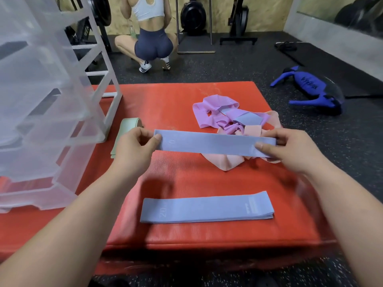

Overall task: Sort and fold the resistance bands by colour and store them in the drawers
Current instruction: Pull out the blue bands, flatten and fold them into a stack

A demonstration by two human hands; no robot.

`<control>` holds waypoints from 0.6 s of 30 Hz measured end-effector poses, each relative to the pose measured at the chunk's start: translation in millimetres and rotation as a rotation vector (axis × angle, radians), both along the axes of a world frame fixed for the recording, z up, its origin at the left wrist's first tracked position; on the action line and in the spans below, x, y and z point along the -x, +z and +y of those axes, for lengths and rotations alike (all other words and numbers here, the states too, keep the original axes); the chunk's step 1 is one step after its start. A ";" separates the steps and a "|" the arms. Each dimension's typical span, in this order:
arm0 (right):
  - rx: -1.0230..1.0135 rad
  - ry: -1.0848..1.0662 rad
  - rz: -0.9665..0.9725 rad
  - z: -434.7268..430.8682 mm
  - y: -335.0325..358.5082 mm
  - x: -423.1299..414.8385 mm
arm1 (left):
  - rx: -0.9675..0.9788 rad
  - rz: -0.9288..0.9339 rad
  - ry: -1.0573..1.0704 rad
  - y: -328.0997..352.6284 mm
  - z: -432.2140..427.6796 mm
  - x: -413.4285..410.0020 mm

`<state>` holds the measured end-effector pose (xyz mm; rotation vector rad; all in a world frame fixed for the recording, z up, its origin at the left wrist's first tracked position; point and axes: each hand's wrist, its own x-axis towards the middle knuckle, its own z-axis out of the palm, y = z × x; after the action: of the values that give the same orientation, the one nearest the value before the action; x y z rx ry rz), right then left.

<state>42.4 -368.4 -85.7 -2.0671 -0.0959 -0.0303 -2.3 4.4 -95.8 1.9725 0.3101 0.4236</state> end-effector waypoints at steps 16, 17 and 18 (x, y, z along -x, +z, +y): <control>0.192 0.012 -0.036 -13.7 -6.8 70.8 | -0.411 0.194 -0.132 8.5 14.7 86.5; 0.226 0.023 -0.049 -13.3 -8.5 73.4 | -0.467 0.192 -0.145 8.3 14.1 91.0; 0.263 0.035 -0.065 -12.4 -9.8 76.4 | -0.512 0.190 -0.159 7.9 13.4 94.8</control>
<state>-34.0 -380.8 -95.5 -2.3273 -0.1845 -0.0662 -97.1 17.8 -87.9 2.5258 0.1706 0.2246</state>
